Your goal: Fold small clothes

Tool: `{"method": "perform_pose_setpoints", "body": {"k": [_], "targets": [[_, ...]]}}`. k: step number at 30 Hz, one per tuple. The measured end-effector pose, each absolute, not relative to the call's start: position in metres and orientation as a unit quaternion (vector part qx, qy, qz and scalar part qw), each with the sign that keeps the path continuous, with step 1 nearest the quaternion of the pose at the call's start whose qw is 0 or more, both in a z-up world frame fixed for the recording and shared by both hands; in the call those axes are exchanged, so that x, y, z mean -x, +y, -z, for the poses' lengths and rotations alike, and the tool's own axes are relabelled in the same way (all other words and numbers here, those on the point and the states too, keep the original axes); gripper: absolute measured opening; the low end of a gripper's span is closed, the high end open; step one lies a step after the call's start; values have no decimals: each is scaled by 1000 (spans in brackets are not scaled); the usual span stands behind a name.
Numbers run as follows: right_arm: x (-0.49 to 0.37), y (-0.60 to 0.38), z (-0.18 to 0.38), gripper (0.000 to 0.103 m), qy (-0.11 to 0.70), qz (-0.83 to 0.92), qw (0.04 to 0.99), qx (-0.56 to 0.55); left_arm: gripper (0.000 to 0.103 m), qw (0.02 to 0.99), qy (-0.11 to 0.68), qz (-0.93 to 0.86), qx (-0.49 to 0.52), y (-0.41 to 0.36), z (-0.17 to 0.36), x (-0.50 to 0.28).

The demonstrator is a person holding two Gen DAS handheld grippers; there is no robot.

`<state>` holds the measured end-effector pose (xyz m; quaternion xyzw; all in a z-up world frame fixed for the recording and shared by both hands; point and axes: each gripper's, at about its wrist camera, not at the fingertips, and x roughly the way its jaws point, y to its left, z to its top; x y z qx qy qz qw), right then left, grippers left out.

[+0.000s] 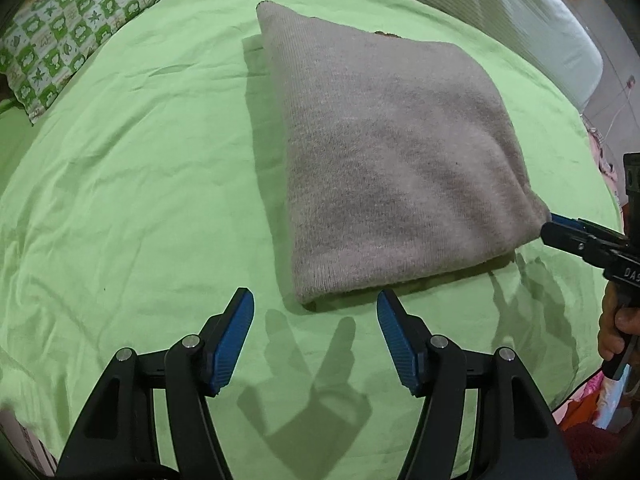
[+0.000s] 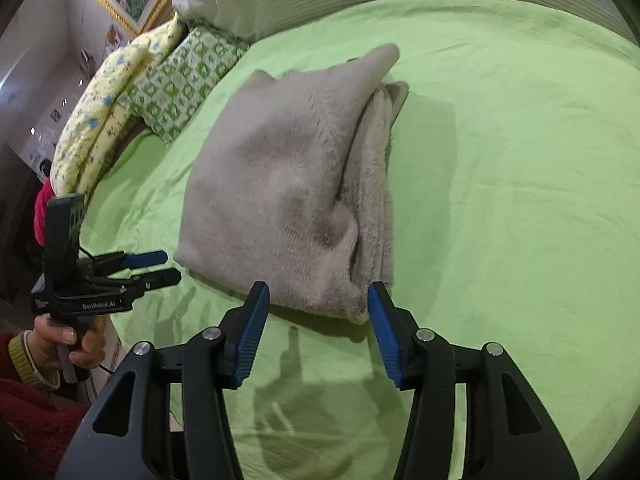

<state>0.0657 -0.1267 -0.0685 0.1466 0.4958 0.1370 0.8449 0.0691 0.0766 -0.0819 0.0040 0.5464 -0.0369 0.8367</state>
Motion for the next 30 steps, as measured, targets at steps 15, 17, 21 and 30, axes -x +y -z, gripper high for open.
{"method": "perform_pose_setpoints", "body": {"k": [15, 17, 21, 30], "targets": [[-82, -138, 69, 11, 520, -124, 836, -121, 62, 827, 561, 11, 17, 86, 99, -77], [-84, -148, 75, 13, 525, -125, 826, -162, 59, 825, 564, 11, 19, 86, 97, -75], [-92, -164, 52, 66, 472, -121, 847, -213, 61, 838, 544, 29, 40, 88, 73, -70], [-185, -184, 57, 69, 452, -104, 843, -272, 62, 839, 534, 9, 109, 99, 59, -116]]}}
